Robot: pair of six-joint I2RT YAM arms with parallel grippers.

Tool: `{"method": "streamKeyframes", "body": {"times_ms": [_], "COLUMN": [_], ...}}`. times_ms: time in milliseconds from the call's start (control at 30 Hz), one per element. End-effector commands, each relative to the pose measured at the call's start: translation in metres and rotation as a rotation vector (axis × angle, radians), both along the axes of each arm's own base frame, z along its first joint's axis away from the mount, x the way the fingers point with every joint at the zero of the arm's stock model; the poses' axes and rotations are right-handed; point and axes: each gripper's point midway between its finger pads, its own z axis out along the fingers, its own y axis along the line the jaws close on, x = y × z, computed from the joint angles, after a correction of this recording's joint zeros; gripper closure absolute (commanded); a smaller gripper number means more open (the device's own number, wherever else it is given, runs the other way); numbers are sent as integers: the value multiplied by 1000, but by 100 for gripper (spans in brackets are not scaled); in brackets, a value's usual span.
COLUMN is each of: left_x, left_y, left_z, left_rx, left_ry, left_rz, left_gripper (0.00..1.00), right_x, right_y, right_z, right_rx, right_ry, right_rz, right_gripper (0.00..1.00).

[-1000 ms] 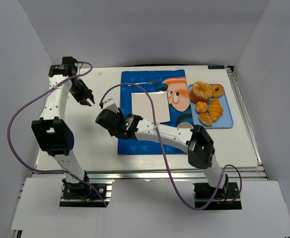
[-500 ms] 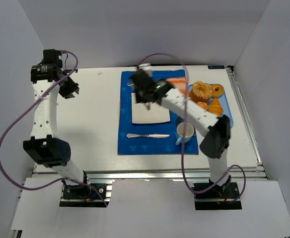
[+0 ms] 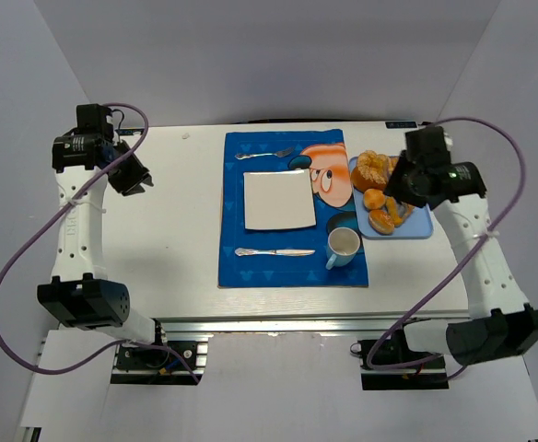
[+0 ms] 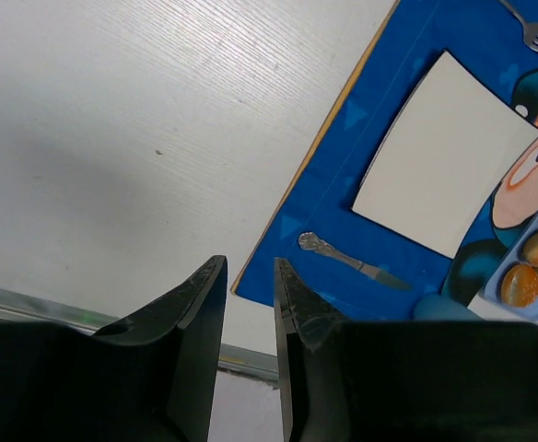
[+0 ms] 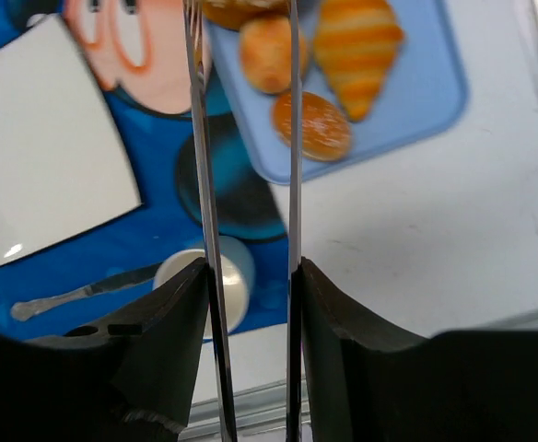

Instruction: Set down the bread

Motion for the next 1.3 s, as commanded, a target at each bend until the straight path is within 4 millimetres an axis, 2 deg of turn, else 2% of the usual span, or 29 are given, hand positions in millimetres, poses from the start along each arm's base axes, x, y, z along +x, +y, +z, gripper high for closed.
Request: {"method": "streamKeyframes", "body": {"times_ms": [0, 67, 200, 300, 433, 767, 1033, 1267], "left_x": [3, 8, 15, 18, 19, 18, 24, 31], "left_y": [-14, -19, -23, -25, -28, -28, -28, -27], "left_z": [9, 9, 7, 7, 7, 3, -1, -3], "left_rx": [-41, -56, -68, -73, -75, -76, -76, -74], "left_ry": [-38, -43, -39, -40, -36, -21, -10, -4], "left_rz": [-79, -87, -104, -112, -122, -125, -126, -124], "left_gripper": [62, 62, 62, 62, 62, 61, 61, 61], "right_x": [-21, -29, -37, -34, -28, -12, 3, 7], "right_y": [-30, -51, -65, -71, -74, -87, -90, -88], "right_z": [-18, -24, -39, -47, -64, -84, -103, -115], "right_rx": [13, 10, 16, 29, 45, 53, 75, 95], "right_ry": [70, 84, 128, 130, 159, 182, 203, 224], "right_rz": [-27, -58, -71, -82, -81, -97, -99, -97], "right_gripper": [52, 51, 51, 50, 48, 42, 42, 44]}}
